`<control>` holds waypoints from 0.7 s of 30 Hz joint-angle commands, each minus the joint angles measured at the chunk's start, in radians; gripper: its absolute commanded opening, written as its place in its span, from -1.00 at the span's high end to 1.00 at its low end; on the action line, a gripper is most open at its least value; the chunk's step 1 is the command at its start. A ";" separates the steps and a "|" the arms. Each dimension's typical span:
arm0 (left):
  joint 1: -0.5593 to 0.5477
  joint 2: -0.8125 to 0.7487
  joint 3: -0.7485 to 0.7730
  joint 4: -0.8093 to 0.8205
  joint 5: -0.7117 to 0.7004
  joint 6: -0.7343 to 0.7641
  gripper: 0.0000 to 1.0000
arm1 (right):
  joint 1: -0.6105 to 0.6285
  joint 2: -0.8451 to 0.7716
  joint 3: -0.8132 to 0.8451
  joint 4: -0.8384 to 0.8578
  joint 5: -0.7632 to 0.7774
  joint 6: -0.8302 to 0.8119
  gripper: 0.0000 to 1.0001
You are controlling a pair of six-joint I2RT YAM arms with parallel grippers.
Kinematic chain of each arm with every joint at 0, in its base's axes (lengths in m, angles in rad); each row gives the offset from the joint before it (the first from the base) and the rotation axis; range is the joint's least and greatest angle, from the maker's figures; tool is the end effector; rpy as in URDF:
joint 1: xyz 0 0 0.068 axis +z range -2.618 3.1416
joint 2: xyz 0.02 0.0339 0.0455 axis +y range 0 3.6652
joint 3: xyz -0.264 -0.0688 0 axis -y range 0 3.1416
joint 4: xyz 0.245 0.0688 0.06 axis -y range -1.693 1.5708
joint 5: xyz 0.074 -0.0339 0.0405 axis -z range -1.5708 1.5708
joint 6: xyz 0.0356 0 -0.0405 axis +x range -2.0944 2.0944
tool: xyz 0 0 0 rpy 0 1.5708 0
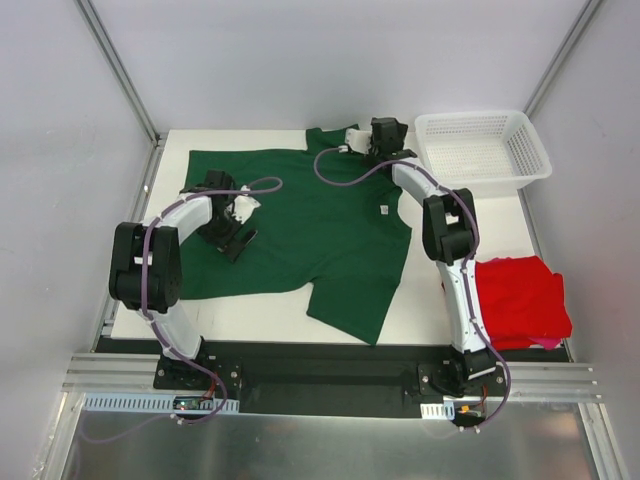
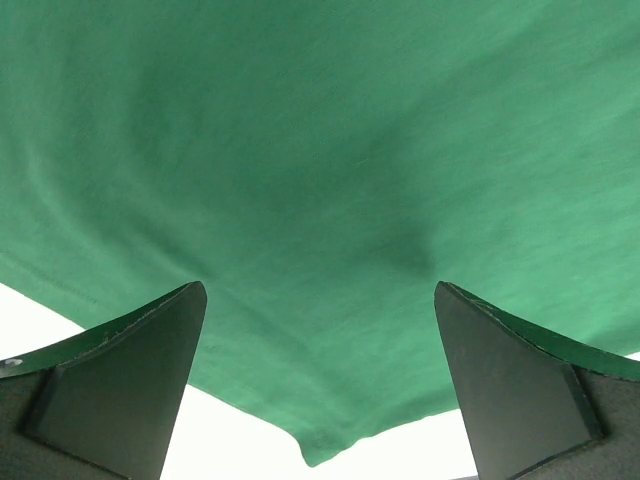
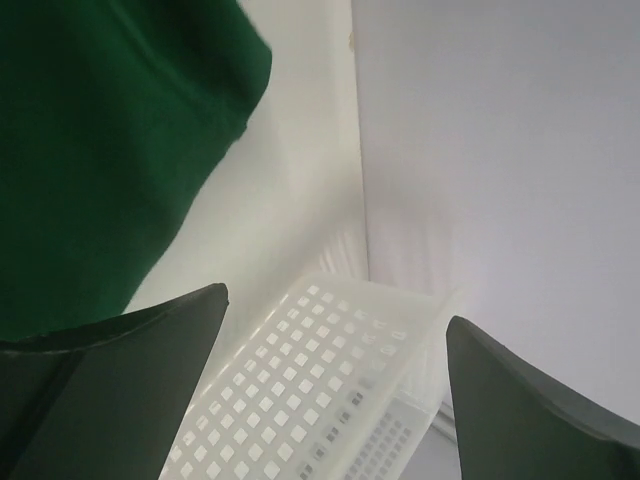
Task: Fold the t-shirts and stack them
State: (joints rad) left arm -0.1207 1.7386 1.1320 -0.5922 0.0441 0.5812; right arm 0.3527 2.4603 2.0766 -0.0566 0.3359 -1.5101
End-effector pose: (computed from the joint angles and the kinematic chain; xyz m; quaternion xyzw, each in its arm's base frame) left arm 0.3368 -0.0424 0.1813 0.3416 0.9212 0.0211 0.1849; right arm 0.5409 0.1866 0.1978 -0.6147 0.5687 -0.4070 0.3649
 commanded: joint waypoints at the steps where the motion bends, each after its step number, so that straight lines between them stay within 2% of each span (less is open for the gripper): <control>1: 0.046 0.021 0.009 -0.037 -0.012 0.049 -0.99 | -0.021 0.023 0.017 0.026 0.066 -0.042 -0.93; 9: 0.087 0.047 -0.018 -0.037 -0.067 0.131 -0.99 | -0.024 0.009 -0.023 -0.032 0.032 -0.012 -0.93; 21: 0.153 0.185 0.089 -0.011 -0.225 0.147 -0.98 | -0.023 0.029 0.014 -0.106 -0.015 0.046 -0.93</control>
State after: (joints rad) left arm 0.0078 1.8599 1.2221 -0.6586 -0.0582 0.6804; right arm 0.3252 2.4989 2.0491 -0.1402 0.3573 -1.5253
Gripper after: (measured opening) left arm 0.993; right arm 0.963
